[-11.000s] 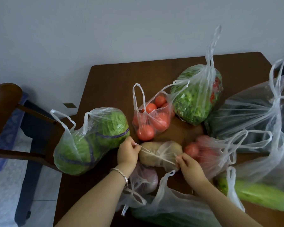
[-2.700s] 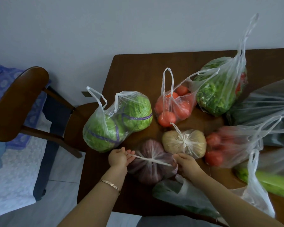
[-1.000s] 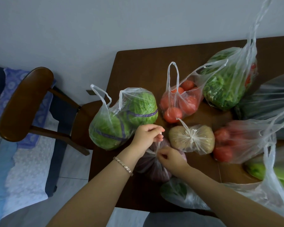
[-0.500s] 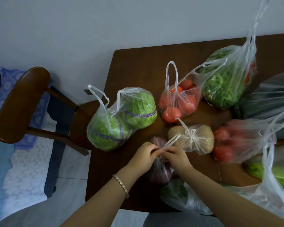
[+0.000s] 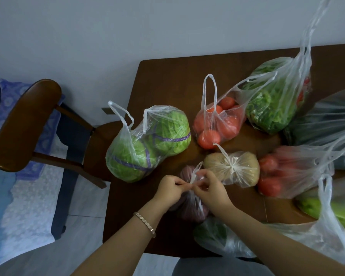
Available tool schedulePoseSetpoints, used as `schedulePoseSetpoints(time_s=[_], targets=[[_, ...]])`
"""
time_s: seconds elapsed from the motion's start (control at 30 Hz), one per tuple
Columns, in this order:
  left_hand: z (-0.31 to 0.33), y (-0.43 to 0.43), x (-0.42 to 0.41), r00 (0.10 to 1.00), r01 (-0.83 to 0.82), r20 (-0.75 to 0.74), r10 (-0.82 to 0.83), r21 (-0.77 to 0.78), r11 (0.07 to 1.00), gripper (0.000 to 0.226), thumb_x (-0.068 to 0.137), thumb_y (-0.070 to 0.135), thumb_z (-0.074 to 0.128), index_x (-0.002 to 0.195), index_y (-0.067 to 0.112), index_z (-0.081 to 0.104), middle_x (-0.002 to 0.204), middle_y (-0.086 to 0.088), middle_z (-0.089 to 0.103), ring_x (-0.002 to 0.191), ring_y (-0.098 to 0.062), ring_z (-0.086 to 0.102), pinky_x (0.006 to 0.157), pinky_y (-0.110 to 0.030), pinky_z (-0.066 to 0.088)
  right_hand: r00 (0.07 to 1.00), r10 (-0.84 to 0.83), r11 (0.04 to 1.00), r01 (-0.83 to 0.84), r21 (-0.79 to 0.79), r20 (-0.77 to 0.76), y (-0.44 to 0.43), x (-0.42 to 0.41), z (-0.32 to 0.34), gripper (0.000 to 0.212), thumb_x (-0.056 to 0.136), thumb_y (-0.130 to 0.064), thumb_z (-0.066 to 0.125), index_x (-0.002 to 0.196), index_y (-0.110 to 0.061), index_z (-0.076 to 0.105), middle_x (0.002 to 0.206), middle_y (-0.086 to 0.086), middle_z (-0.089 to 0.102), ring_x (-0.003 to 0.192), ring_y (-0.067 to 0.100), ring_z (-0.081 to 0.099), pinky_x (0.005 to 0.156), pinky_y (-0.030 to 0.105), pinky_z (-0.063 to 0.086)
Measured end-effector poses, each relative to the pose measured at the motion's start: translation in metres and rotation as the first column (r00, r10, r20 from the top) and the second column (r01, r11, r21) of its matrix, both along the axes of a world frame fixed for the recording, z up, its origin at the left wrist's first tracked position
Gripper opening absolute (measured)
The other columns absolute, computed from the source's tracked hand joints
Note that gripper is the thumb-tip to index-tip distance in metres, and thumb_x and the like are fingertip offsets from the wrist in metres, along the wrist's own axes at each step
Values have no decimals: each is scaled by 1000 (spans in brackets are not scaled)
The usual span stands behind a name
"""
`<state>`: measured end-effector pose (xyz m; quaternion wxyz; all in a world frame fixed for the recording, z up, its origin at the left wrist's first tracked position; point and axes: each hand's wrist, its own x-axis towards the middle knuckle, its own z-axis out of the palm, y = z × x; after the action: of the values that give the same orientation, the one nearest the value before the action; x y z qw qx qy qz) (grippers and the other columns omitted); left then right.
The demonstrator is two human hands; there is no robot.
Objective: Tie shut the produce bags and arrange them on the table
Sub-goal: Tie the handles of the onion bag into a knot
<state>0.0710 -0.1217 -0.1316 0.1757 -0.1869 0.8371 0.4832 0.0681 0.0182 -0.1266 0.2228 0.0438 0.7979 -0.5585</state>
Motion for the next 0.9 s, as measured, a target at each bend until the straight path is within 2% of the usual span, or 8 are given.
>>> schedulePoseSetpoints(time_s=[0.07, 0.13, 0.23, 0.33, 0.5, 0.63, 0.77, 0.9], targets=[[-1, -1, -1, 999, -6, 43, 4, 41, 999, 14, 74, 12, 74, 82, 0, 73, 65, -1, 64, 50, 5, 52, 48, -2, 36, 966, 186, 978, -164, 127, -182, 3, 2, 1, 26, 79, -5, 62, 104, -12, 64, 86, 10, 69, 75, 13, 59, 71, 17, 43], [-2, -2, -1, 998, -7, 62, 3, 64, 998, 14, 76, 10, 73, 82, -2, 73, 60, 4, 62, 45, 9, 53, 48, -2, 37, 906, 343, 921, -271, 280, -250, 1, 0, 0, 24, 81, -7, 58, 103, -10, 68, 94, 12, 67, 83, 18, 58, 68, 15, 34], [-4, -4, 0, 999, -10, 46, 8, 39, 999, 13, 75, 10, 73, 82, -2, 72, 60, 8, 59, 51, 4, 54, 49, -2, 37, 863, 469, 836, -365, 409, -189, -6, -4, -1, 27, 85, -13, 53, 109, -11, 65, 107, 13, 62, 100, 25, 56, 80, 26, 39], [-5, -6, 2, 1000, 20, 21, -21, 21, 1000, 13, 76, 10, 73, 82, -1, 72, 70, 0, 60, 61, 0, 52, 53, -3, 37, 831, 543, 780, -445, 440, -121, -5, -12, 4, 27, 85, -14, 53, 108, -9, 66, 109, 15, 61, 103, 28, 57, 85, 34, 43], [-3, -3, 5, 996, 87, -17, -87, -11, 996, 15, 77, 11, 71, 84, -3, 71, 84, -15, 63, 77, -15, 56, 68, -21, 41, 805, 593, 707, -525, 475, 8, -1, -21, 12, 25, 86, -21, 52, 105, -14, 66, 110, 14, 57, 103, 29, 56, 87, 37, 49], [-3, -3, 9, 998, 55, -38, -55, 7, 998, 14, 76, 12, 72, 83, -1, 72, 82, -9, 62, 77, -13, 56, 62, -14, 40, 775, 632, 617, -521, 590, 23, -9, -19, 13, 31, 91, -27, 47, 115, -12, 60, 119, 13, 52, 110, 27, 52, 82, 32, 41], [-5, -4, 11, 998, 22, -53, -21, 23, 999, 12, 77, 14, 71, 81, 3, 71, 77, -3, 63, 74, -9, 57, 62, -10, 41, 839, 540, 740, -435, 514, -67, -4, -15, 11, 29, 88, -23, 53, 111, -9, 63, 114, 11, 58, 108, 23, 52, 80, 27, 38], [-6, -4, 16, 993, 44, -107, -44, -2, 999, 10, 79, 14, 69, 82, 5, 69, 73, 10, 57, 72, -1, 55, 61, 0, 38, 908, 381, 885, -302, 354, -177, 0, -7, 9, 19, 80, -14, 62, 98, -9, 69, 97, 9, 62, 89, 17, 54, 73, 22, 38]])
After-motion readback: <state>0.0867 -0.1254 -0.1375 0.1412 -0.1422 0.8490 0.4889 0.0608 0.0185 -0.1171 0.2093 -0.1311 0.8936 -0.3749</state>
